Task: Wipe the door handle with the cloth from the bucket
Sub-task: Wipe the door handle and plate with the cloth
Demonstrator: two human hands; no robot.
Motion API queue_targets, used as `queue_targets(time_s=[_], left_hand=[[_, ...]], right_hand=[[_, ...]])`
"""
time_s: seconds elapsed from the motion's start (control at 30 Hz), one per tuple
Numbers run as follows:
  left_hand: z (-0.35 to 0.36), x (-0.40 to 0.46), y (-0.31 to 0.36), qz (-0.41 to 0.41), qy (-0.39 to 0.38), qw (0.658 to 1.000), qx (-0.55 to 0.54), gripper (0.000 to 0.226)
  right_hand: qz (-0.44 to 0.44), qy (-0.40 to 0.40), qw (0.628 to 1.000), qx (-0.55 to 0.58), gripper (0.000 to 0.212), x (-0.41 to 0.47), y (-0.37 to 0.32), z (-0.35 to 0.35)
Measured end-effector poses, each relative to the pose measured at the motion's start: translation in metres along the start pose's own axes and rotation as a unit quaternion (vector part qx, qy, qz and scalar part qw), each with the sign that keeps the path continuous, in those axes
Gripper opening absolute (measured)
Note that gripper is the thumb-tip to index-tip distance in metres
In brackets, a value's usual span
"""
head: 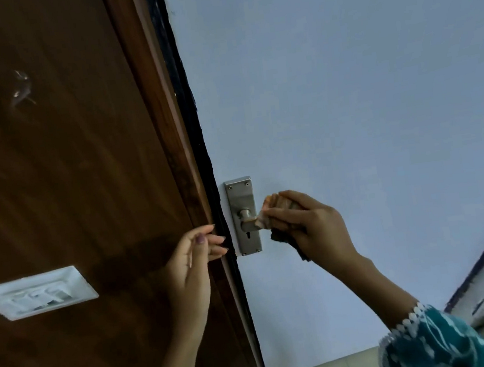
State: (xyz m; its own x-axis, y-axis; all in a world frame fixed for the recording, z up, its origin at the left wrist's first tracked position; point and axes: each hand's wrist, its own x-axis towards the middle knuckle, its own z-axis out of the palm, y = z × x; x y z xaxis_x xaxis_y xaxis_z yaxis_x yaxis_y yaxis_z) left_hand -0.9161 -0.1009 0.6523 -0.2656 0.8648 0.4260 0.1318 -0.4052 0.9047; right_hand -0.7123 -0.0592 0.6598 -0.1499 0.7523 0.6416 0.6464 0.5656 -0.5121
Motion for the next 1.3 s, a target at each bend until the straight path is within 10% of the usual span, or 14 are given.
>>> queue_targets(time_s=[0.33,0.5,0.77,1.3], left_hand=[[-0.009,0.014,0.01,0.148,0.022,0.988,0.043,0.022],[-0.01,0.047,0.004,0.342,0.108,0.895,0.263,0.034],[-0.005,0.085,-0.028,0.349,0.129,0.798,0.474,0.058],[0.002,0.091,-0.04,0.381,0.18,0.75,0.511,0.06]], right_hand=[[0.022,-0.013,0.994,-0.111,0.027,0.029,-0.025,0.001],[-0.061,-0.057,0.974,-0.209,0.035,0.03,-0.022,0.03],[-0.105,-0.036,0.954,-0.278,0.012,0.021,-0.003,0.06],[-0.101,-0.044,0.943,-0.315,0.034,0.022,-0.001,0.053]])
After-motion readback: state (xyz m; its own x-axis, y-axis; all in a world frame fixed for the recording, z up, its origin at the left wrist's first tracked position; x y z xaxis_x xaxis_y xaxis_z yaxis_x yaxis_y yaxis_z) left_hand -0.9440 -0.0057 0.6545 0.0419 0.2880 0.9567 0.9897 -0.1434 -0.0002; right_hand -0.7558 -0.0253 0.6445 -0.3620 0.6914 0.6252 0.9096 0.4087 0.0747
